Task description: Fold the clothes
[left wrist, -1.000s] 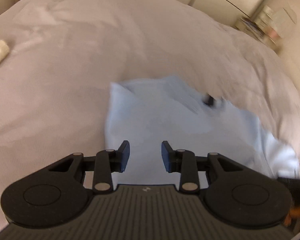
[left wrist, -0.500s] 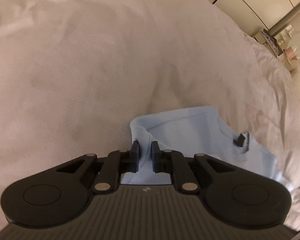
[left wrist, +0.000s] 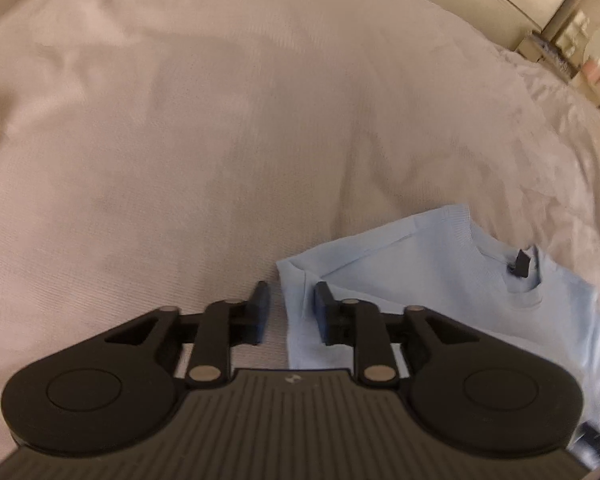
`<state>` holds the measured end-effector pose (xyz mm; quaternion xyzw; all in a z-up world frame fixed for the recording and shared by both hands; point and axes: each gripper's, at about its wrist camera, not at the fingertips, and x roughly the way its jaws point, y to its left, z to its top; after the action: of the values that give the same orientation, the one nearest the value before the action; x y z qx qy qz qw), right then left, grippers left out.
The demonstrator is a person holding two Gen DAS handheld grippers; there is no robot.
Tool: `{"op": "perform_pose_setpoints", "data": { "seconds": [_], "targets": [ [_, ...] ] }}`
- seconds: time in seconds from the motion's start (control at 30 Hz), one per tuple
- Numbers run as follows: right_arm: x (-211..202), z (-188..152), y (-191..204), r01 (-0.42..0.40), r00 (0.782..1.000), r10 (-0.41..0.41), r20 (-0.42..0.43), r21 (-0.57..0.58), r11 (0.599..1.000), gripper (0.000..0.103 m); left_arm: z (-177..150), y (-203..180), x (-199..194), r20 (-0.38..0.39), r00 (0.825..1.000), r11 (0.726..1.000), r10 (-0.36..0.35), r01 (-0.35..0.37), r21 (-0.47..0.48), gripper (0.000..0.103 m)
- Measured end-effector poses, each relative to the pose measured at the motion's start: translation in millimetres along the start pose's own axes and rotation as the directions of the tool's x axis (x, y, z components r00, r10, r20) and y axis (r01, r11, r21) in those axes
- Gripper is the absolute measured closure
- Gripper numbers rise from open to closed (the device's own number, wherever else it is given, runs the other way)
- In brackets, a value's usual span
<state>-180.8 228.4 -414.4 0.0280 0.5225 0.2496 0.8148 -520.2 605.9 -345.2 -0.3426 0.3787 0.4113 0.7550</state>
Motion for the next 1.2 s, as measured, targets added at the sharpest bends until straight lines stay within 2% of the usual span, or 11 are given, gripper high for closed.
{"op": "perform_pose_setpoints", "data": {
  "seconds": [0.1, 0.17, 0.27, 0.33, 0.4, 0.5, 0.67, 0.8, 0.93, 1.13, 1.2],
  "targets": [
    [-17.7, 2.4, 10.0, 0.069, 0.995, -0.062, 0.083, -0.089, 0.994, 0.059, -7.3, -17.3, -38.4, 0.058, 0.998, 0.996, 0.04, -0.044, 0.073, 0.083],
    [-25.3, 2.1, 14.3, 0.094, 0.99, -0.079, 0.113, -0.129, 0.987, 0.059, -24.1, -29.7, -55.5, 0.058, 0.998, 0.994, -0.007, 0.001, 0.105, 0.083],
    [-26.3, -5.4, 15.1, 0.068, 0.994, -0.047, 0.098, -0.219, 0.973, 0.06, -57.1, -49.5, -70.5, 0.029, 0.997, 0.983, -0.066, 0.06, 0.172, 0.082],
    [-19.0, -10.3, 12.5, 0.078, 0.996, -0.065, 0.058, -0.253, 0.964, 0.064, -86.0, -58.5, -58.6, -0.038, 0.999, 0.974, -0.02, 0.028, 0.224, 0.082],
    [-5.4, -14.7, 6.7, 0.109, 0.993, -0.114, -0.004, -0.265, 0.958, 0.068, -108.8, -60.7, -42.4, -0.107, 0.991, 0.969, 0.083, -0.055, 0.242, 0.087],
    [-20.5, -6.6, -16.4, 0.051, 0.999, -0.053, -0.004, -0.187, 0.981, 0.07, -114.2, -63.6, -54.2, -0.091, 0.99, 0.978, 0.111, -0.092, 0.188, 0.087],
    [-44.1, 35.7, -96.7, -0.013, 1.0, 0.012, 0.009, 0.052, 0.999, 0.063, -111.3, -107.8, -74.7, -0.062, 0.996, 0.986, 0.057, -0.046, 0.161, 0.085],
    [-49.9, 71.9, -180.4, -0.028, 0.999, 0.014, 0.052, 0.284, 0.958, 0.062, -116.3, -167.5, -65.2, -0.091, 0.996, 0.979, 0.01, 0.009, 0.205, 0.084],
    [-48.2, 101.6, -249.2, -0.04, 0.996, 0.002, 0.093, 0.413, 0.91, 0.06, -122.5, -220.9, -42.1, -0.116, 0.993, 0.97, -0.008, 0.036, 0.241, 0.079],
    [-37.6, 150.1, -320.5, -0.111, 0.978, 0.005, 0.209, 0.5, 0.859, 0.06, -122.9, -270.2, -22.0, -0.141, 0.989, 0.963, -0.036, 0.072, 0.261, 0.073],
    [-26.3, 162.6, -339.9, -0.12, 0.979, 0.011, 0.202, 0.533, 0.838, 0.06, -123.3, -276.8, -18.3, -0.15, 0.988, 0.962, -0.031, 0.07, 0.265, 0.073]
  ]
}}
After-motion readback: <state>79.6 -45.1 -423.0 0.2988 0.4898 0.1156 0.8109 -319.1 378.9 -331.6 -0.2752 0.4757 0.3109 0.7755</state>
